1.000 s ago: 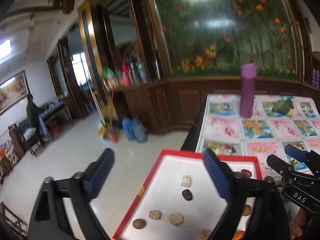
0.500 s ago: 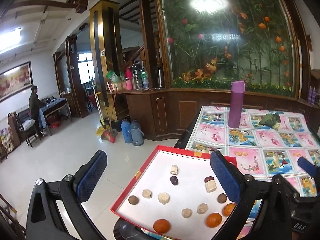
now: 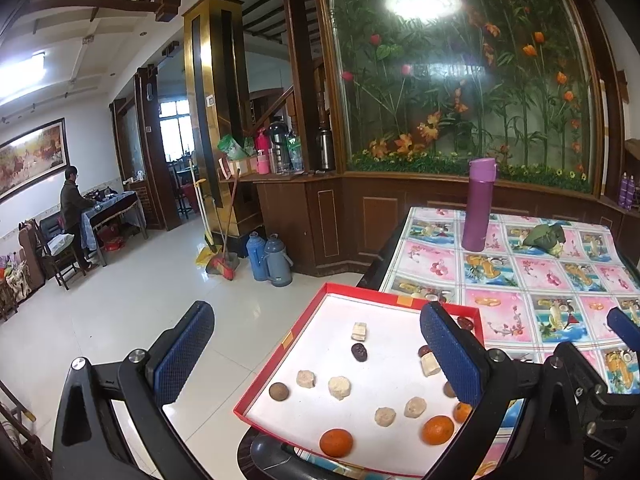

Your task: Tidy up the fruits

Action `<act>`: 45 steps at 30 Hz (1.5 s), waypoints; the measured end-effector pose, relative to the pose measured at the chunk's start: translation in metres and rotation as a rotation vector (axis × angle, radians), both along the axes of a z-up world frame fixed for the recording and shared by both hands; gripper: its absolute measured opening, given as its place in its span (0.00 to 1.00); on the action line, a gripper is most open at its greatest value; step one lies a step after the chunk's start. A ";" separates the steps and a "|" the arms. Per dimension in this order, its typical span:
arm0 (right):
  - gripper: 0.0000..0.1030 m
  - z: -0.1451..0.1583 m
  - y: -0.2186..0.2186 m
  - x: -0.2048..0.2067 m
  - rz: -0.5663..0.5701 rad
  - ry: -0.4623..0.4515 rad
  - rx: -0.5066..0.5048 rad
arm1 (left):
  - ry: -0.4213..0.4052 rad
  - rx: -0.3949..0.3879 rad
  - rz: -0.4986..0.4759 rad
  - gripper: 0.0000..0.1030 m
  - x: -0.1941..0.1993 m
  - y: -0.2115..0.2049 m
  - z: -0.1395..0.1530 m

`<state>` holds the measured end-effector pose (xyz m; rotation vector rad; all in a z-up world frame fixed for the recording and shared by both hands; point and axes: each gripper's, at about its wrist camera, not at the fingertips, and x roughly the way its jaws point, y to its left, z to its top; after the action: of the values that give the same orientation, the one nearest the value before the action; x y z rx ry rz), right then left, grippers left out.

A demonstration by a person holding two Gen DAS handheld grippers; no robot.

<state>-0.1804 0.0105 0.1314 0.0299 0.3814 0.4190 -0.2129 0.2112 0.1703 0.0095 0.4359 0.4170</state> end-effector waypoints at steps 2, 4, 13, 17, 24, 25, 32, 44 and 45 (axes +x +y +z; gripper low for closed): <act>0.99 -0.001 0.000 -0.001 -0.009 -0.001 0.005 | 0.009 -0.004 -0.008 1.00 0.000 0.002 -0.002; 0.99 -0.002 0.000 -0.002 -0.013 -0.003 0.014 | 0.017 -0.007 -0.012 1.00 0.000 0.004 -0.005; 1.00 -0.014 0.012 0.001 0.003 0.053 0.027 | 0.029 -0.014 -0.010 1.00 -0.005 0.015 -0.022; 1.00 -0.020 0.022 -0.002 0.019 0.058 -0.002 | 0.021 -0.002 0.017 1.00 -0.009 0.023 -0.029; 1.00 -0.027 0.037 0.001 0.041 0.095 -0.039 | 0.047 0.007 0.061 1.00 -0.007 0.036 -0.041; 1.00 -0.028 0.040 0.001 0.044 0.100 -0.044 | 0.056 0.001 0.065 1.00 -0.005 0.038 -0.043; 1.00 -0.032 0.052 0.004 0.045 0.118 -0.058 | 0.102 -0.036 0.074 1.00 -0.001 0.052 -0.054; 1.00 -0.043 0.066 0.011 0.057 0.158 -0.084 | 0.159 -0.071 0.065 1.00 0.000 0.059 -0.068; 1.00 -0.043 0.065 0.011 0.054 0.157 -0.081 | 0.165 -0.074 0.055 1.00 0.001 0.058 -0.069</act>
<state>-0.1690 0.0759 0.0881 -0.0268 0.5551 0.4555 -0.2119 0.2689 0.1014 -0.0402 0.6152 0.4555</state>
